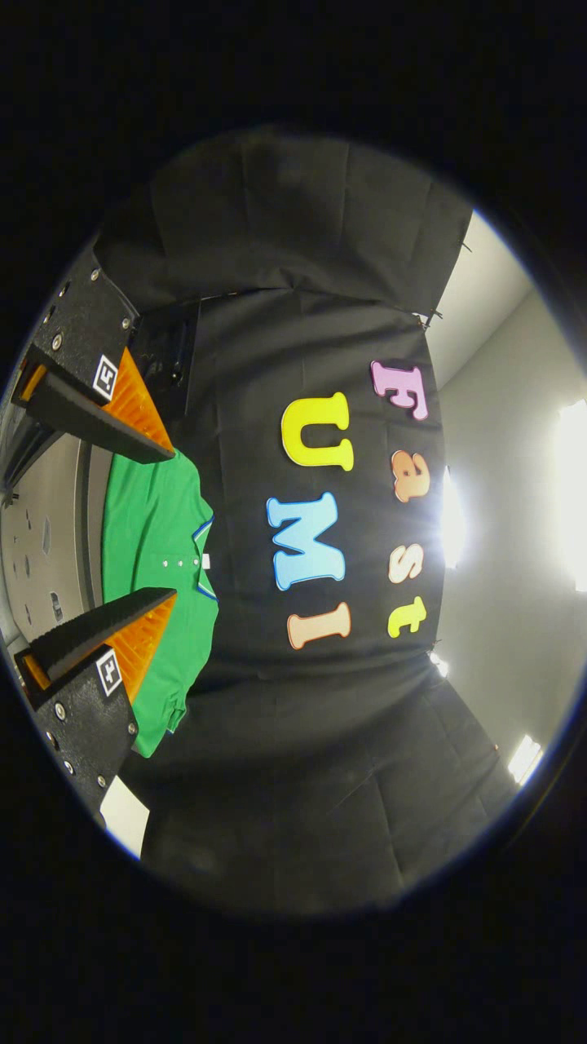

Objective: Put the clothes into the washing machine and then close the washing machine lid.

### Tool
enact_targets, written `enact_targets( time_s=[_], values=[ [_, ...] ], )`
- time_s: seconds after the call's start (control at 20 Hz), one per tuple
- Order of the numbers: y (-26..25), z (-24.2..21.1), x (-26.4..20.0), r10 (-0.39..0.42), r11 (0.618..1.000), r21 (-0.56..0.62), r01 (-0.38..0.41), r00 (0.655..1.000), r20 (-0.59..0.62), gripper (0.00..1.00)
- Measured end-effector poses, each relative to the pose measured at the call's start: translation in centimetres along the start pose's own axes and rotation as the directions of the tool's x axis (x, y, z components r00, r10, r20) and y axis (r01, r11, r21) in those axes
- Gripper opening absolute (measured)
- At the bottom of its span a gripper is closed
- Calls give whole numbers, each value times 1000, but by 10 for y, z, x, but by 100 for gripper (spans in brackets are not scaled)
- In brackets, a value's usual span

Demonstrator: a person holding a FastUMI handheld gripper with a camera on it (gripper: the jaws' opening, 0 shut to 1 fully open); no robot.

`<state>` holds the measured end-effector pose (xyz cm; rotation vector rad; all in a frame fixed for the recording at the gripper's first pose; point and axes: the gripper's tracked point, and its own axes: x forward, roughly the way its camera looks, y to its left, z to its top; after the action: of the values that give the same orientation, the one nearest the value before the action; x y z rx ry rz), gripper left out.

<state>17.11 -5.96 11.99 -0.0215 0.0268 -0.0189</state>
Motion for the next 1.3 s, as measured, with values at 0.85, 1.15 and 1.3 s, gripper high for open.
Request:
enact_targets(
  time_s=[0.85,1.15,1.3],
  values=[
    [-34,-14,129,18,998,-60,-35,968,-251,95],
    [-47,-33,166,25,1000,-3,-28,929,-368,95],
    [-50,-41,182,46,999,24,-39,905,-424,95]
  ],
)
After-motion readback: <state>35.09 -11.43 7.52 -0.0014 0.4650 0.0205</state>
